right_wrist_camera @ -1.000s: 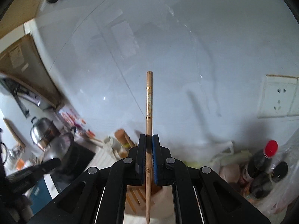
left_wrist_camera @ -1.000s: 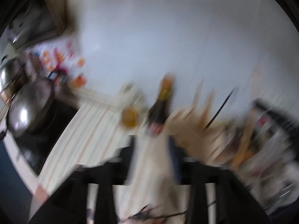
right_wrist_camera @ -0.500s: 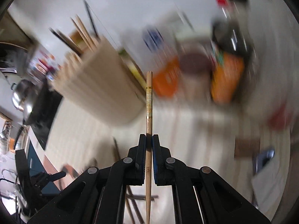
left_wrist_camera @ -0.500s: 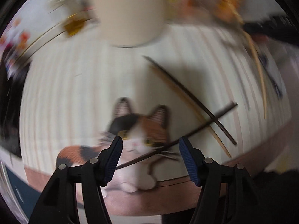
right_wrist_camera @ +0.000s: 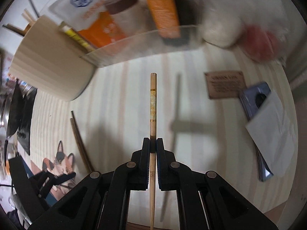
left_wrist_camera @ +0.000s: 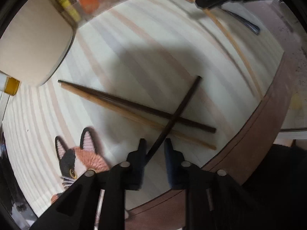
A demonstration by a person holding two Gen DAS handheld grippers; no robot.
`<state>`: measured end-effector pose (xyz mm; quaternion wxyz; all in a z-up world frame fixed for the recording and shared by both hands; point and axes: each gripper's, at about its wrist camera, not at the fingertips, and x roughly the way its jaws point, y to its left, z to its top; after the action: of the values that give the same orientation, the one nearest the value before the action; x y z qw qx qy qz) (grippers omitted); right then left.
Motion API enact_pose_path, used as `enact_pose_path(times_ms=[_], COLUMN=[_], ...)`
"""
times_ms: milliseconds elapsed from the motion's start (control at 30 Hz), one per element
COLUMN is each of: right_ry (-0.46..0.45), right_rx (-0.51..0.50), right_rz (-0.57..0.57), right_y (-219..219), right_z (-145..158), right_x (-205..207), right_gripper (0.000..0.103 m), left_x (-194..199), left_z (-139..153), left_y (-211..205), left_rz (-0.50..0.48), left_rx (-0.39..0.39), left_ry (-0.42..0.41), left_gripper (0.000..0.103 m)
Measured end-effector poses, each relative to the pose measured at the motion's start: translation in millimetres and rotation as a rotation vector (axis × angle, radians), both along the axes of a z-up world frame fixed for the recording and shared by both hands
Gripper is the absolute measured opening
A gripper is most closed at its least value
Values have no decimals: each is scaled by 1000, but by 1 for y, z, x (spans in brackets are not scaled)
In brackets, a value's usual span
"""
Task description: Organize utensils
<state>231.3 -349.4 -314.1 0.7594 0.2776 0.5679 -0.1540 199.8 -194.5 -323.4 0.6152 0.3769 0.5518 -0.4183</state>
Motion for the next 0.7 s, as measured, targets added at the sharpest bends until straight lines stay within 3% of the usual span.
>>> enact_pose_path(times_ms=[67, 133, 433, 533, 700], right_ry=[3, 4, -13, -31, -108], right_rx=[2, 0, 24, 29, 8], right_rz=[-17, -28, -10, 11, 61], right_y=[-2, -3, 10, 20, 38], right_z=[-1, -1, 1, 4, 26], right_x=[-4, -7, 3, 13, 29], right_gripper=[6, 6, 6, 6, 6], left_x=[1, 13, 84, 99, 105], left_z=[0, 0, 8, 20, 60], left_y=[0, 4, 72, 88, 109], left_rz=[36, 136, 681, 780, 850], left_rx=[-10, -23, -92, -137, -240], left_ry=[19, 44, 47, 16, -63], left_gripper=[8, 4, 4, 4, 4])
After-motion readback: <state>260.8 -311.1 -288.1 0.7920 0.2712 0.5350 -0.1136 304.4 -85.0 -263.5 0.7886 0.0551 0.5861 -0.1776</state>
